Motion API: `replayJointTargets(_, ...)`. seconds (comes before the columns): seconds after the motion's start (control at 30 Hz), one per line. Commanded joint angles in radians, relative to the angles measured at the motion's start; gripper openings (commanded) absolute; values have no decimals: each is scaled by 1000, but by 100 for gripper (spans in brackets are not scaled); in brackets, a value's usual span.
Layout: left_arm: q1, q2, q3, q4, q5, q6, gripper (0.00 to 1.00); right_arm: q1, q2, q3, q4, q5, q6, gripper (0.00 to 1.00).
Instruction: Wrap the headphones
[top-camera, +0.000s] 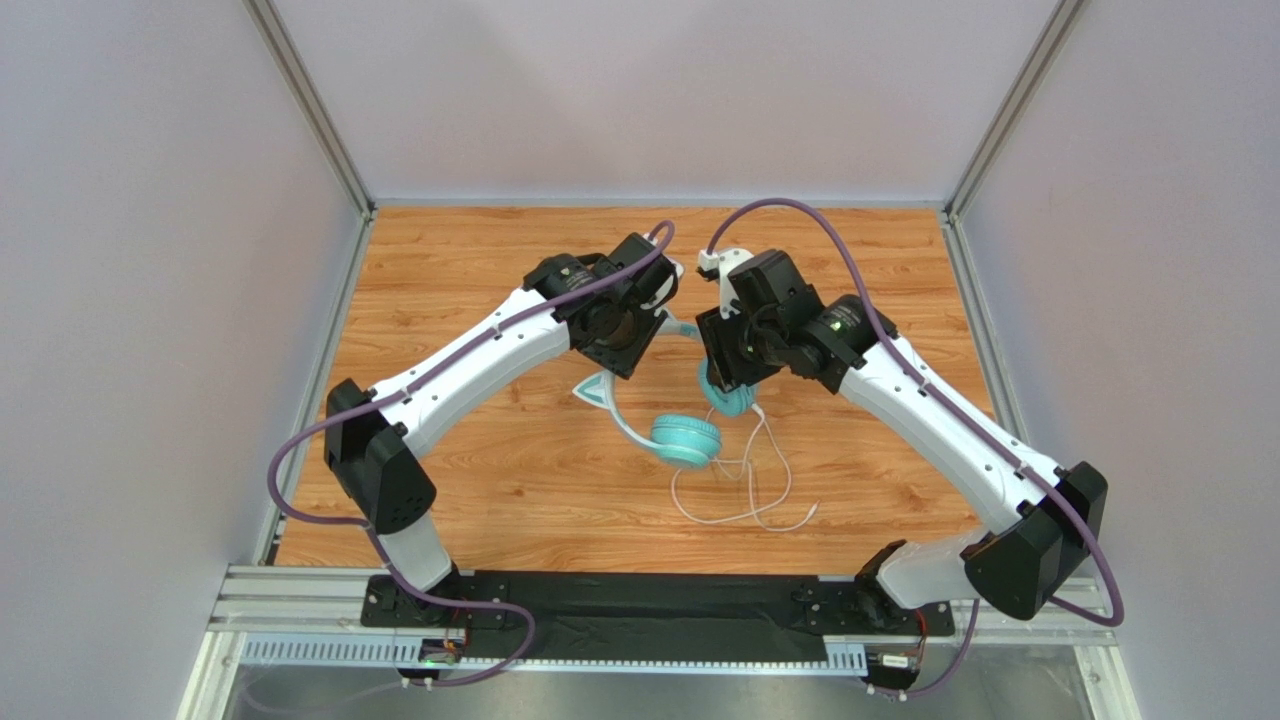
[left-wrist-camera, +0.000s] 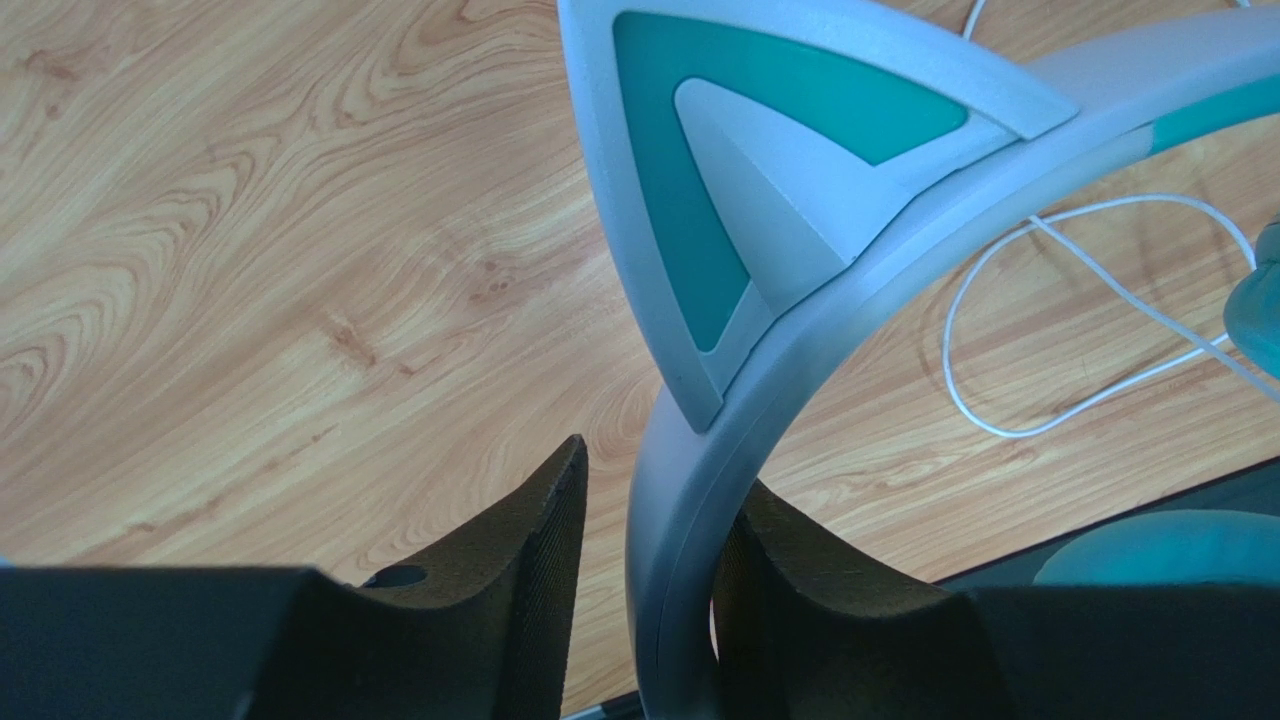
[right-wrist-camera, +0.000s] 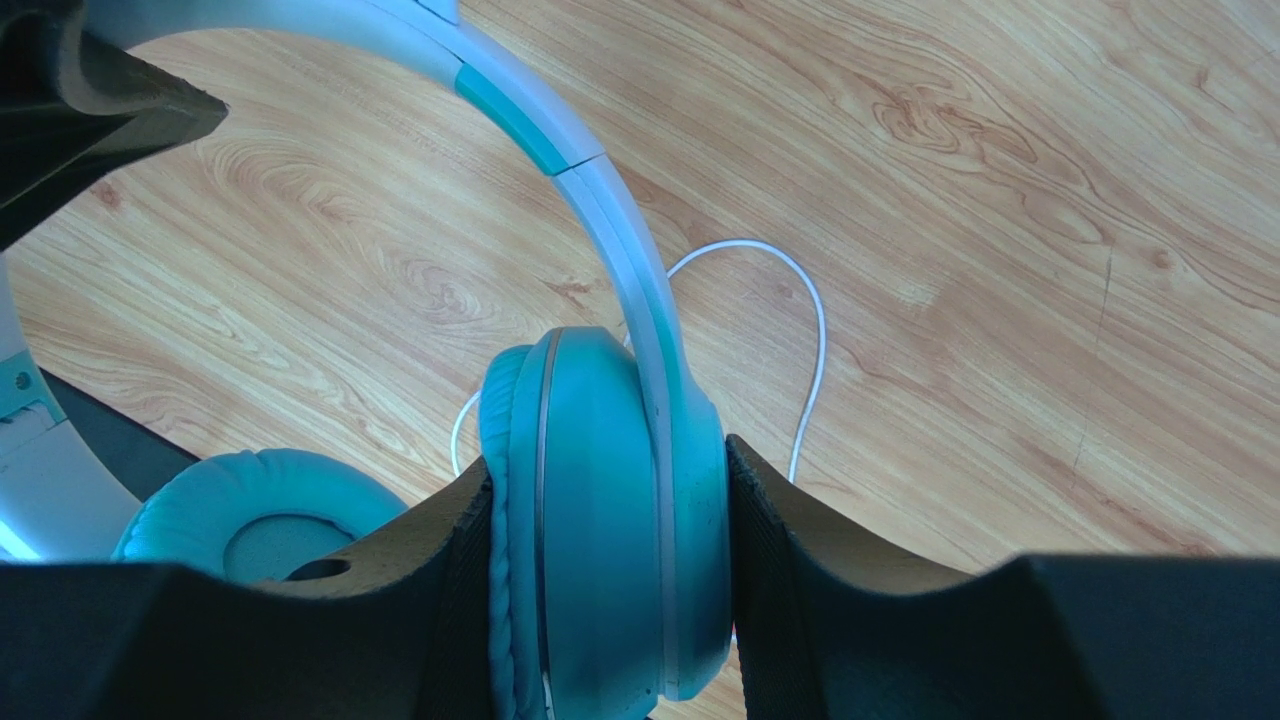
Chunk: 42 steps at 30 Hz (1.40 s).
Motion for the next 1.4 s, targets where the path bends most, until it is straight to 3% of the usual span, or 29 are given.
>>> replayJointTargets(0.0,-7,-19,46,-9,-27,12,41,6,-39,50,28,24,-8,0)
replayJointTargets(0.23,-16,-20,54,-14,-30,12,40,17,-30,50,11,49,-14,0)
replayJointTargets(0.37,-18,-28,63,9,48,2,45,18,-24,52,6,60,-9,0)
replayJointTargets(0.47,-18,-31,63,25,77,-1,41,21,-19,57,6,60,-8,0)
replayJointTargets(0.5,-21,-28,64,23,77,1,34,23,-19,60,6,60,-8,0)
replayJointTargets(0.67,-19,-25,54,23,80,4,36,28,-21,75,-1,60,-8,0)
replayJointTargets(0.77,-19,-23,48,20,60,2,25,32,-22,75,-3,61,-3,0)
replayJointTargets(0.83,-19,-22,46,15,42,2,13,34,-22,72,-6,67,2,1)
replayJointTargets(0.87,-19,-23,48,11,19,5,10,32,-25,73,-12,67,3,10)
replayJointTargets(0.9,-19,-23,49,9,4,7,0,32,-27,81,-18,61,15,50)
replayJointTargets(0.97,-19,-26,64,-14,-30,19,0,32,-42,109,-58,72,31,88)
replayJointTargets(1.0,-19,-32,71,-21,-38,24,0,31,-64,148,-75,89,35,100)
replayJointTargets(1.2,-13,-112,188,-53,-167,22,0,28,-168,337,-178,162,-4,100)
replayJointTargets(1.3,-1,-161,290,-69,-302,-40,0,26,-370,209,-28,228,-11,100)
replayJointTargets(1.37,15,-221,310,-46,-303,-62,0,28,-484,-36,191,232,-26,100)
